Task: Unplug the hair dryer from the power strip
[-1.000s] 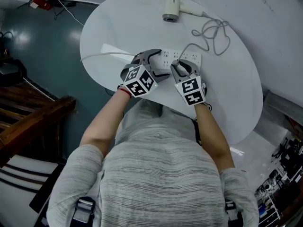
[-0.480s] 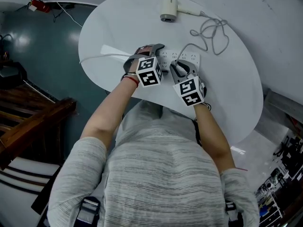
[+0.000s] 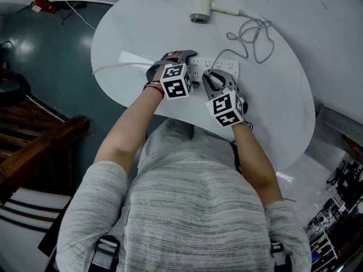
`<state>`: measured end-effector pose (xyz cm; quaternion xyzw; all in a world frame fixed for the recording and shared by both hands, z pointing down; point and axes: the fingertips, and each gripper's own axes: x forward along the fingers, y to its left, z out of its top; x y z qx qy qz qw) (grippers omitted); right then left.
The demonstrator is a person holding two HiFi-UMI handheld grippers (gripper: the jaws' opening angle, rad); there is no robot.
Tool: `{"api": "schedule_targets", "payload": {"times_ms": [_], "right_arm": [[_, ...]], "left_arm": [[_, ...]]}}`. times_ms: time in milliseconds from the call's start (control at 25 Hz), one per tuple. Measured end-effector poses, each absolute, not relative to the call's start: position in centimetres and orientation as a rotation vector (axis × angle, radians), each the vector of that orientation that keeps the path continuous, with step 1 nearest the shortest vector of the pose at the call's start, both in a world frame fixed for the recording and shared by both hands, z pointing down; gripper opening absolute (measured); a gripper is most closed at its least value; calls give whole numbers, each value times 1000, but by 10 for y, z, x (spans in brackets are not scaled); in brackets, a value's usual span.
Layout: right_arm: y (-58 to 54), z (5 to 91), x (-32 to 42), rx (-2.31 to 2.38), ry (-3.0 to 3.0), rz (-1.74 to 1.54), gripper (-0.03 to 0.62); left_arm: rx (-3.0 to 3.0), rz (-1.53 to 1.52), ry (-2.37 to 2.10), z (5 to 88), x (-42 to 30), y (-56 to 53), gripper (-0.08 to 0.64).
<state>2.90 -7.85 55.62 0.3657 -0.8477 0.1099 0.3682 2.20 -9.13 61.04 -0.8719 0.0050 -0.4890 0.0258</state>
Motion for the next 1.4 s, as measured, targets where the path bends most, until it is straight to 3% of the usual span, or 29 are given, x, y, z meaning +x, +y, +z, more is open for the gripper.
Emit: {"api": "schedule_targets", "payload": {"times_ms": [1400], "right_arm": [[-76,549,35,982,-2106,333,57]], "left_arm": [[-2626,-1789,-5,615,21,-90,478]]}}
